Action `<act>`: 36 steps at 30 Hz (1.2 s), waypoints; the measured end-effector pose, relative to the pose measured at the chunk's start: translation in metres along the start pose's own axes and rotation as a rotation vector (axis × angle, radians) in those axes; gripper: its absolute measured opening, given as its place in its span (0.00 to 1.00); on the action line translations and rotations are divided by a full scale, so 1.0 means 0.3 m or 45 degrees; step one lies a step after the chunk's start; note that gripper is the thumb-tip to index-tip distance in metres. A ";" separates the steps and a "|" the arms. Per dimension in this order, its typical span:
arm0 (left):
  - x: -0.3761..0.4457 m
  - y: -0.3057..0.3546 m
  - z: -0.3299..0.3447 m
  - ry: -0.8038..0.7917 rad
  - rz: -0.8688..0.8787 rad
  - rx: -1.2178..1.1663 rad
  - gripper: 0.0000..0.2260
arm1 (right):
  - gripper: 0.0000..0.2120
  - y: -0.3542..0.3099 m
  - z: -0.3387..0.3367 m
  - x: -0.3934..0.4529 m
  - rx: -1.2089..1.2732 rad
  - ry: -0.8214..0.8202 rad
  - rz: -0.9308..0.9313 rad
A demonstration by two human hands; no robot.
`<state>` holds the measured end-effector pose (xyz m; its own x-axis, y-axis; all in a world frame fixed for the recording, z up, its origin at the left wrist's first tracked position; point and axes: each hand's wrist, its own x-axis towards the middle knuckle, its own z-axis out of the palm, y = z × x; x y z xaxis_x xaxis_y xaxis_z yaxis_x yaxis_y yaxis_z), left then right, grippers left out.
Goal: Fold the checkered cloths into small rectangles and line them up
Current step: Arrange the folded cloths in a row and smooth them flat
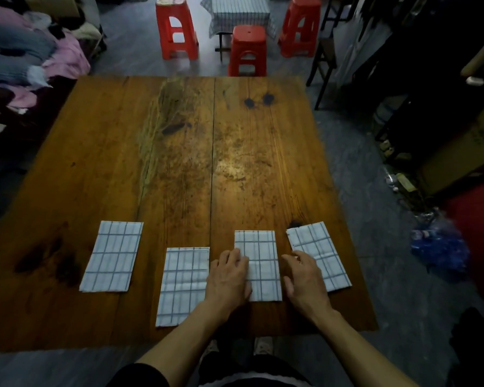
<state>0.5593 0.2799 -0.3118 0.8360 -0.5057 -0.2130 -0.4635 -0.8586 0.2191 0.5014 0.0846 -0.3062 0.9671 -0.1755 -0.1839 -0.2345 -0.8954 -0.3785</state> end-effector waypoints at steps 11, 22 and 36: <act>0.080 0.111 -0.017 -0.082 0.082 0.040 0.27 | 0.34 0.245 -0.095 0.025 -0.244 -0.321 0.017; 0.093 0.175 0.006 -0.109 0.105 0.014 0.27 | 0.43 0.294 -0.118 0.052 -0.227 -0.436 -0.114; 0.075 0.196 0.030 -0.045 0.160 -0.038 0.26 | 0.34 0.381 -0.086 0.016 -0.129 -0.284 -0.102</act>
<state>0.5483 0.2173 -0.3123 0.7606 -0.6124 -0.2154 -0.5548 -0.7855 0.2742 0.4819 -0.0291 -0.3269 0.9339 -0.0178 -0.3570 -0.1360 -0.9413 -0.3089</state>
